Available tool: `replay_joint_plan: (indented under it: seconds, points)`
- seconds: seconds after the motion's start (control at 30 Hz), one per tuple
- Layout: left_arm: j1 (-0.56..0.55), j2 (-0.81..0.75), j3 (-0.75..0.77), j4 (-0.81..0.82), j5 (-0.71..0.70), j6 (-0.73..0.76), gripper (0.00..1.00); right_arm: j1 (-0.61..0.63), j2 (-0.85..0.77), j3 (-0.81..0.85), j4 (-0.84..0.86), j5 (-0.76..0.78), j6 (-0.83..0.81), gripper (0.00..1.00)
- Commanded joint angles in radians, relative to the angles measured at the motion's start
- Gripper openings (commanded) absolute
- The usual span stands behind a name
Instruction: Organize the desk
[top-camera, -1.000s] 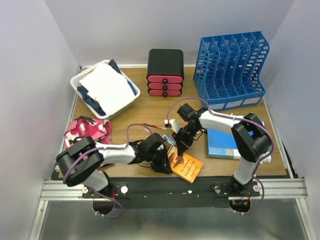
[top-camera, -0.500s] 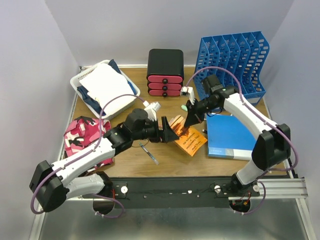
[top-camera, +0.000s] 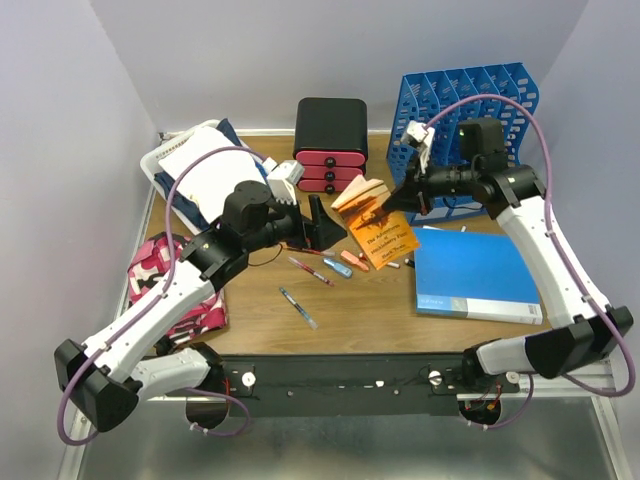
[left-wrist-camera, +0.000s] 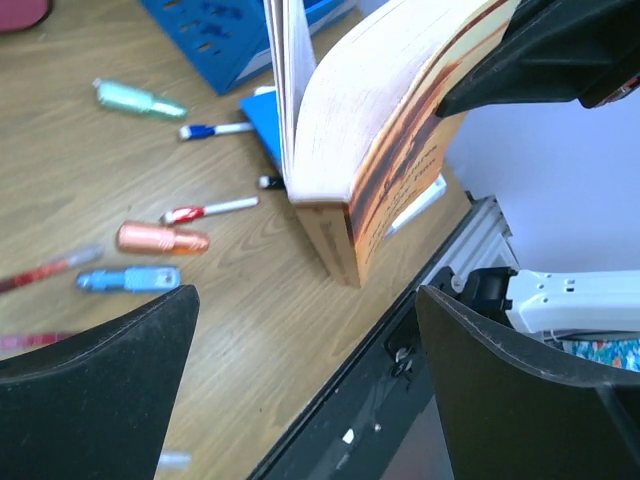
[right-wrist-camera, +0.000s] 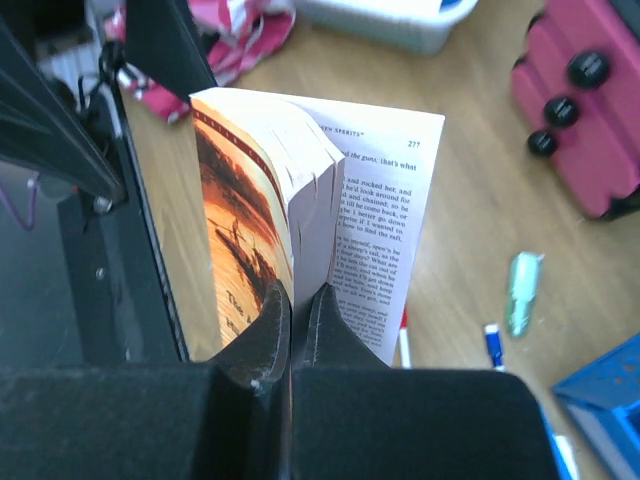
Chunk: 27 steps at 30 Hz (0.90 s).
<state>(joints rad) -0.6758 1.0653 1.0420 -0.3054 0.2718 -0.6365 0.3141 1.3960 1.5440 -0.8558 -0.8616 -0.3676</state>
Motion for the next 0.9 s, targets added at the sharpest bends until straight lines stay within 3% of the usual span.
replay_joint_plan:
  seconds: [0.0,0.17,0.27,0.37,0.4,0.5,0.53,0.63,0.7,0.73,0.77,0.87]
  points:
    - [0.002,0.085,0.064,0.138,0.127,0.063,0.99,0.002,-0.087,-0.033,0.187,-0.001,0.130,0.00]
    - [0.001,0.163,0.148,0.203,0.156,0.087,0.97,0.000,-0.091,-0.051,0.222,-0.074,0.139,0.01]
    - [0.001,0.200,0.165,0.259,0.207,0.103,0.84,0.002,-0.092,-0.067,0.239,-0.132,0.147,0.01]
    - [0.001,0.197,0.142,0.348,0.267,0.115,0.53,0.002,-0.094,-0.079,0.244,-0.142,0.137,0.01]
    - [0.001,0.180,0.130,0.380,0.271,0.133,0.34,0.002,-0.094,-0.087,0.245,-0.155,0.124,0.01]
    - [0.002,0.144,0.063,0.440,0.339,0.210,0.00,0.002,-0.104,-0.111,0.245,-0.195,0.099,0.01]
    - [0.002,0.133,0.049,0.440,0.345,0.231,0.00,0.002,-0.106,-0.119,0.247,-0.204,0.093,0.01]
    - [0.001,0.095,0.023,0.344,0.371,0.382,0.00,0.000,-0.118,-0.140,0.244,-0.200,0.075,0.19]
    - [0.002,0.061,0.035,0.169,0.345,0.505,0.00,0.000,-0.127,-0.137,0.216,-0.162,0.032,0.66]
    - [0.001,0.045,0.041,0.110,0.327,0.650,0.00,0.000,-0.133,-0.139,0.207,-0.142,0.023,0.80]
    - [0.001,0.029,0.039,0.056,0.305,0.740,0.00,0.002,-0.137,-0.142,0.184,-0.133,0.004,0.90]
    - [0.001,-0.060,-0.005,-0.069,0.270,0.996,0.00,0.000,-0.141,-0.175,0.060,-0.187,-0.209,1.00]
